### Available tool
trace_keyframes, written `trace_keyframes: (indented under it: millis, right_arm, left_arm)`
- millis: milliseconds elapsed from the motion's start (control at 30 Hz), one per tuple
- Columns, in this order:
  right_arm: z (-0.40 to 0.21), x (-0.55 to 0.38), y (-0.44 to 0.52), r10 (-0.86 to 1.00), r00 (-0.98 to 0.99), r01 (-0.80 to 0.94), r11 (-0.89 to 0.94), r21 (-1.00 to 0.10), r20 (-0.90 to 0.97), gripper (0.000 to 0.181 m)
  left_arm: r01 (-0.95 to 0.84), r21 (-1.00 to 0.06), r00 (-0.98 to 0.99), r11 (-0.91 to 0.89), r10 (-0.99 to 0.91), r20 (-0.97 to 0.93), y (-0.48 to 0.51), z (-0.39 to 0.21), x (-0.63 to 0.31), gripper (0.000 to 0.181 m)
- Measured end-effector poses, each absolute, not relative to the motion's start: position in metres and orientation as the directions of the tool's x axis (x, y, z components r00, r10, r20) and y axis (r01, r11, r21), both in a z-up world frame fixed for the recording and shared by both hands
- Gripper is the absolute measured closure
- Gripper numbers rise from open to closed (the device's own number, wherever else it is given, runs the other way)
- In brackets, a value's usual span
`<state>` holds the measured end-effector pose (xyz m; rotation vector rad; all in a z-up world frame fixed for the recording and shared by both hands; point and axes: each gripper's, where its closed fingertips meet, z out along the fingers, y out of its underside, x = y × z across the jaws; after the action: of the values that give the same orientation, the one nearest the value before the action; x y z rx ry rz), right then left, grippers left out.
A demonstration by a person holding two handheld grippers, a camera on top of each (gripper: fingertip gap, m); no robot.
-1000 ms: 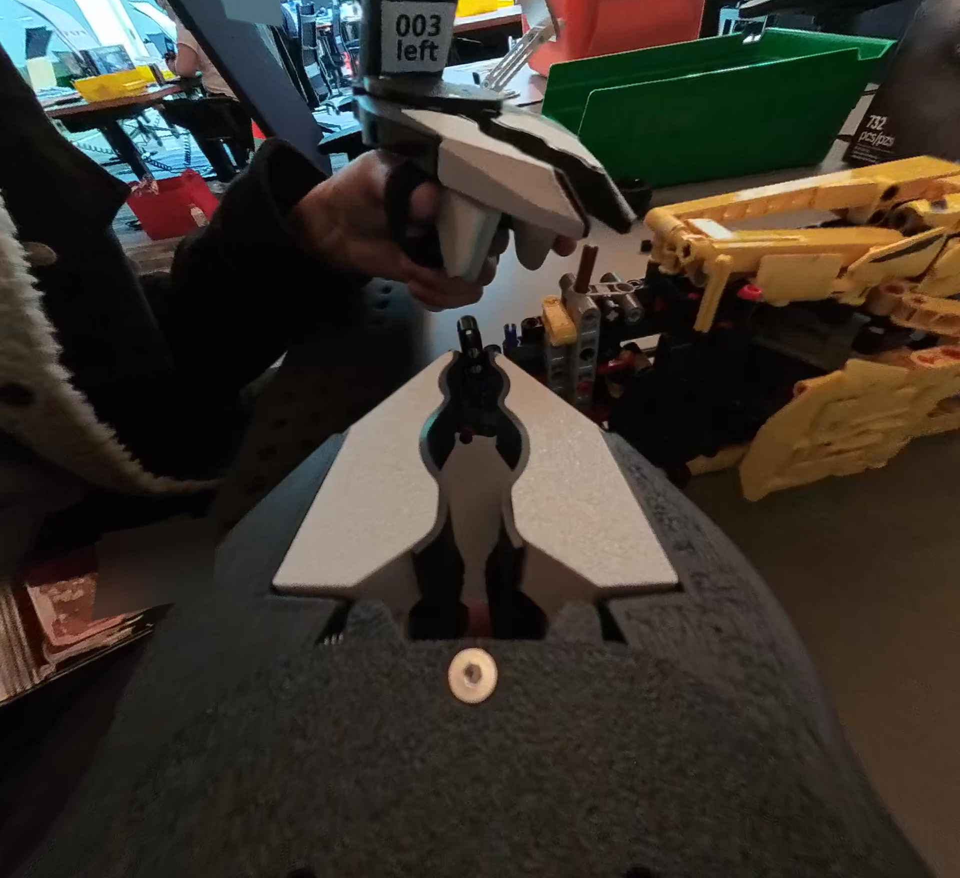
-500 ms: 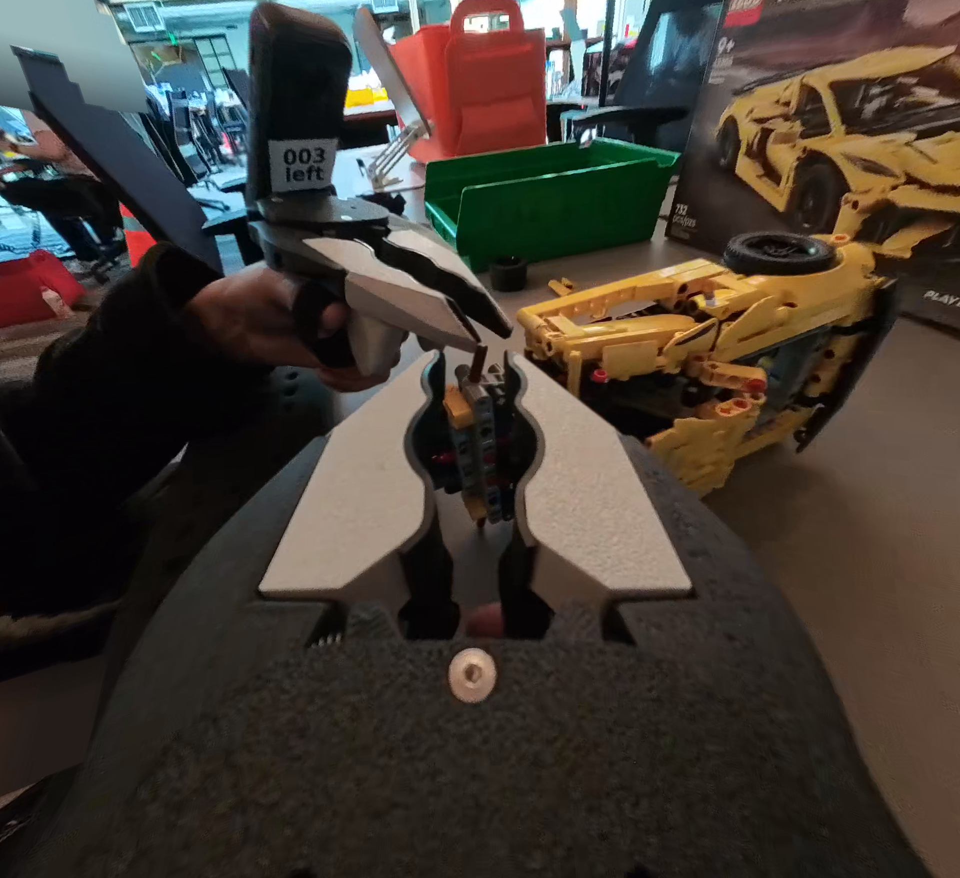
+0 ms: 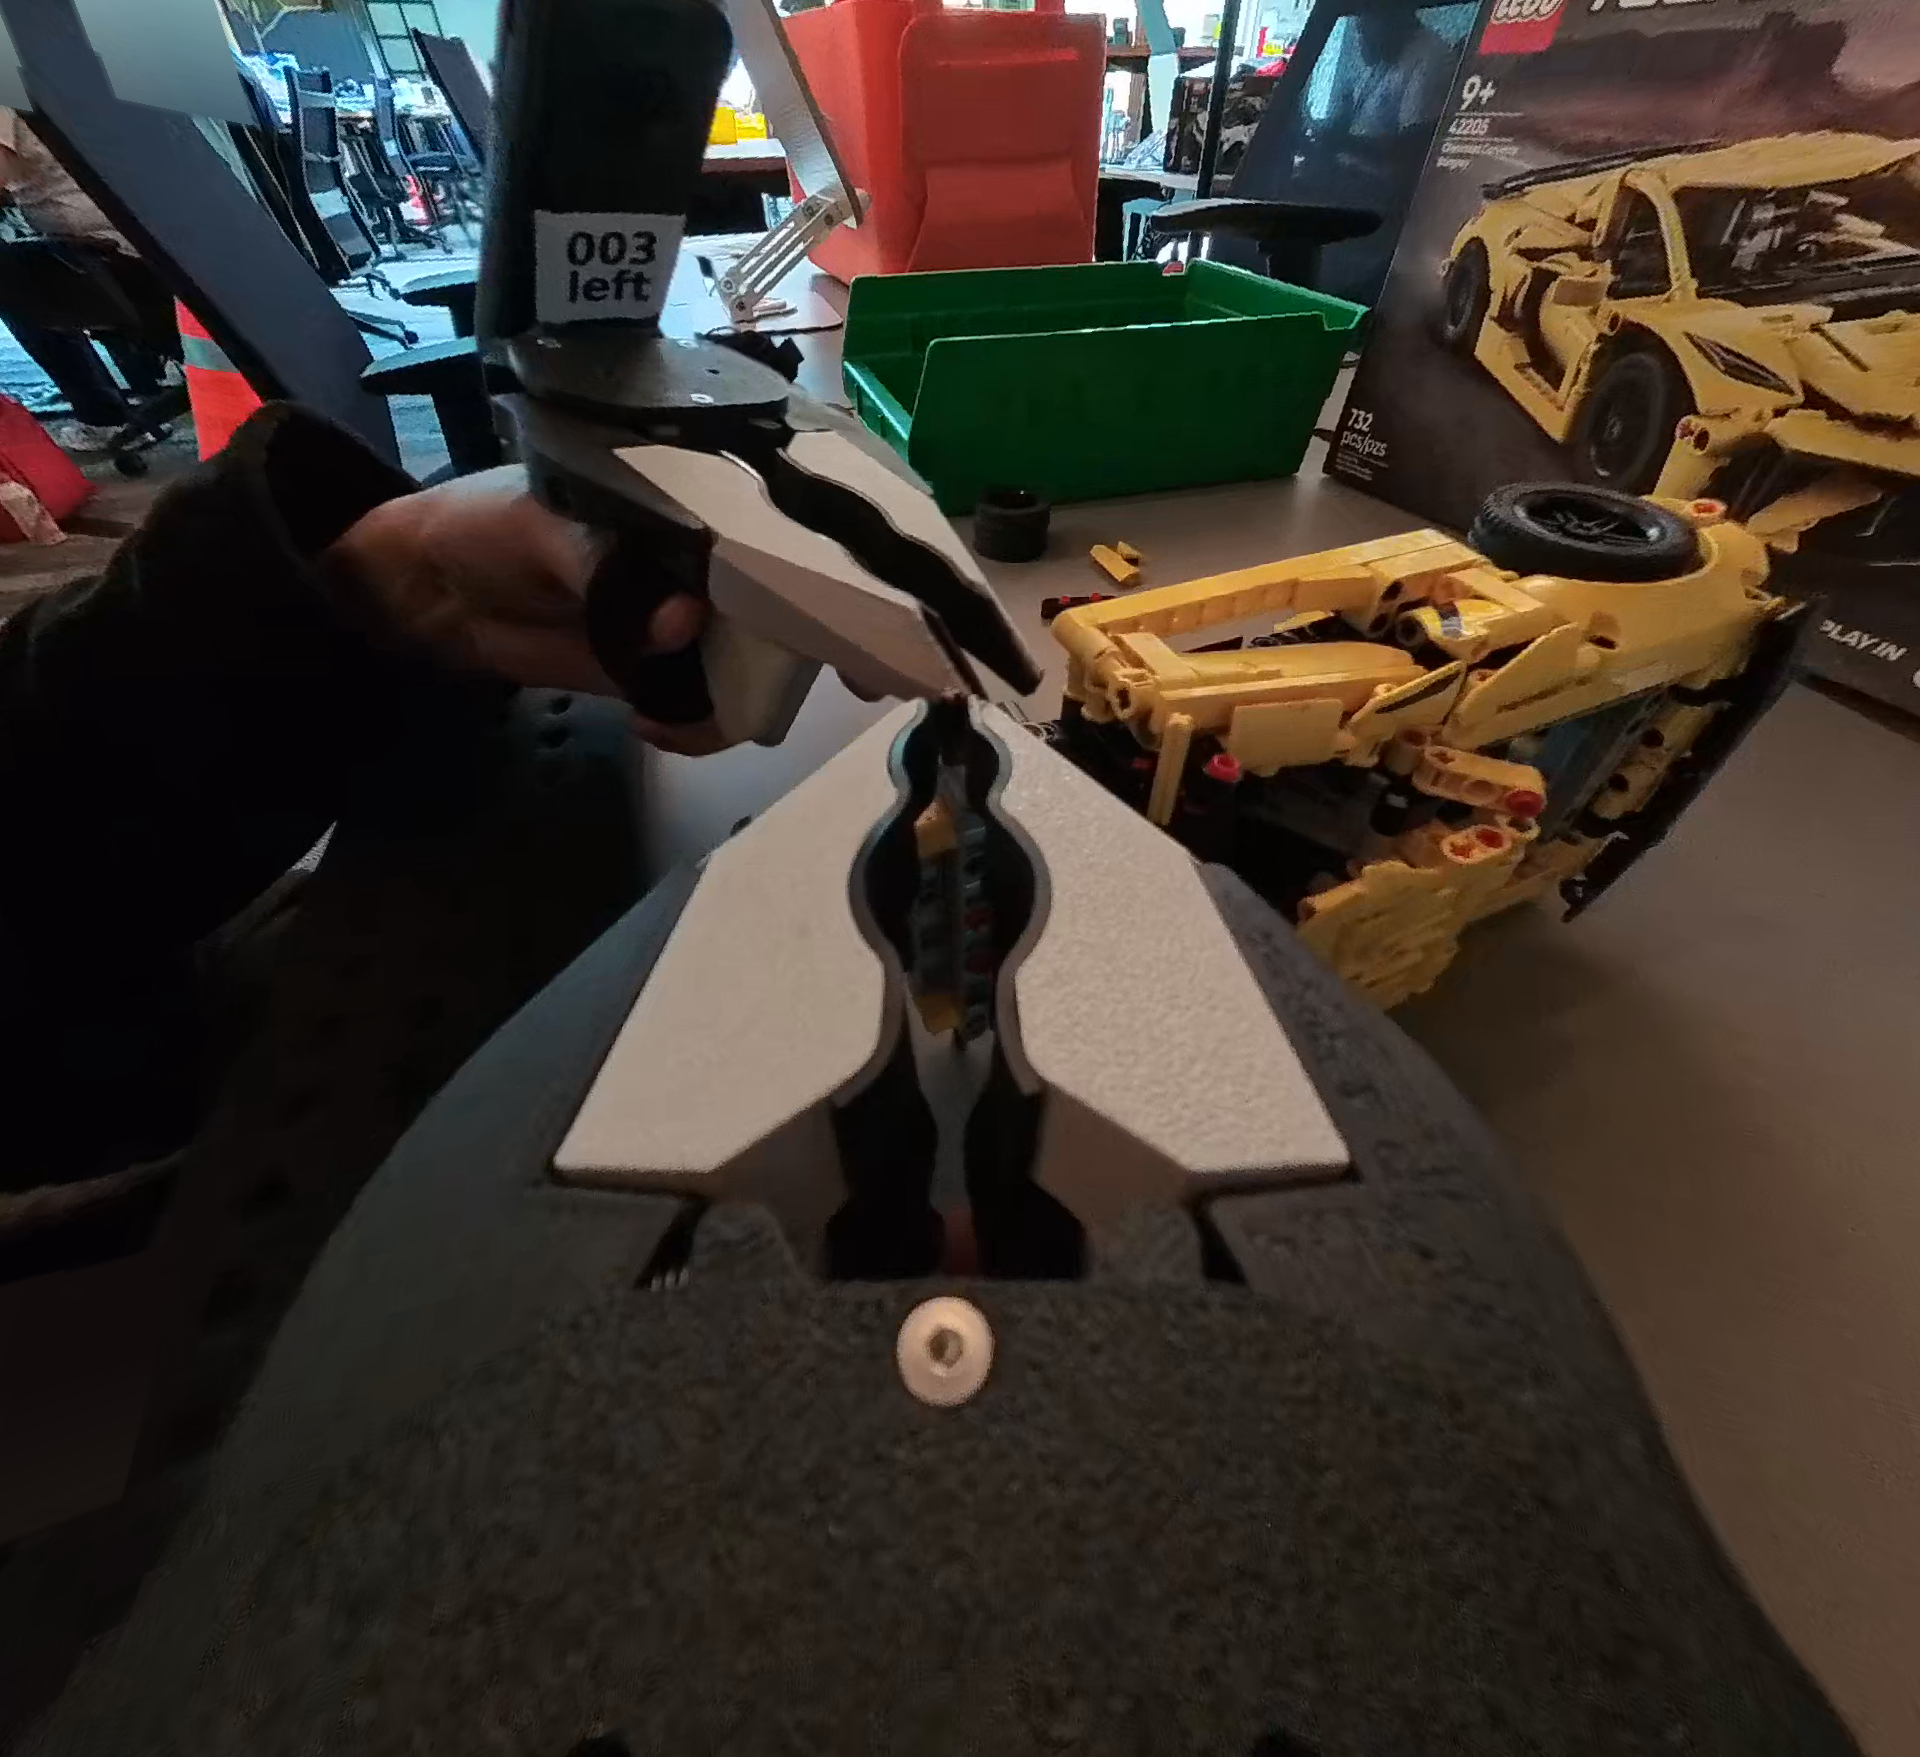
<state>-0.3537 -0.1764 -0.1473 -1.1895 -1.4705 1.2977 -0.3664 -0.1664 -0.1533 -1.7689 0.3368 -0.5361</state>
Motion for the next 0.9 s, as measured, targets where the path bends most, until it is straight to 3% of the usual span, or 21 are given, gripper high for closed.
trace_keyframes:
  millis: [100, 267, 400, 567, 733, 833, 900]
  right_arm:
    - [-0.147, -0.352, -0.178, 0.977, -0.211, 0.119, 0.063, -0.991, 0.037, 0.178]
    - [-0.147, -0.350, -0.181, 0.879, -0.083, 0.080, 0.476, -0.876, 0.470, 0.177]
    - [-0.147, -0.348, -0.184, 0.876, -0.110, 0.076, 0.479, -0.874, 0.470, 0.177]
    - [-0.146, -0.348, -0.188, 0.831, -0.101, 0.047, 0.553, -0.832, 0.547, 0.177]
    - [-0.146, -0.345, -0.188, 0.888, -0.123, 0.024, 0.449, -0.893, 0.444, 0.177]
    - [-0.127, -0.333, -0.192, 0.964, -0.209, -0.055, 0.156, -0.986, 0.164, 0.177]
    - [-0.110, -0.323, -0.179, 0.963, -0.260, -0.069, -0.093, -0.993, -0.072, 0.177]
  left_arm:
    - [0.071, -0.960, 0.847, -0.272, -0.492, 0.202, -0.166, -0.153, -0.367, 0.163]
    - [0.251, -0.898, 0.723, -0.361, -0.547, 0.422, -0.173, -0.147, -0.357, 0.164]
    - [0.448, -0.772, 0.544, -0.452, -0.547, 0.636, -0.175, -0.135, -0.358, 0.164]
    - [0.417, -0.783, 0.582, -0.462, -0.525, 0.621, -0.170, -0.144, -0.353, 0.167]
    - [0.343, -0.823, 0.625, -0.452, -0.544, 0.559, -0.170, -0.148, -0.346, 0.173]
    - [0.268, -0.877, 0.679, -0.398, -0.568, 0.465, -0.172, -0.147, -0.344, 0.173]
    - [0.190, -0.924, 0.724, -0.331, -0.589, 0.359, -0.173, -0.147, -0.343, 0.173]
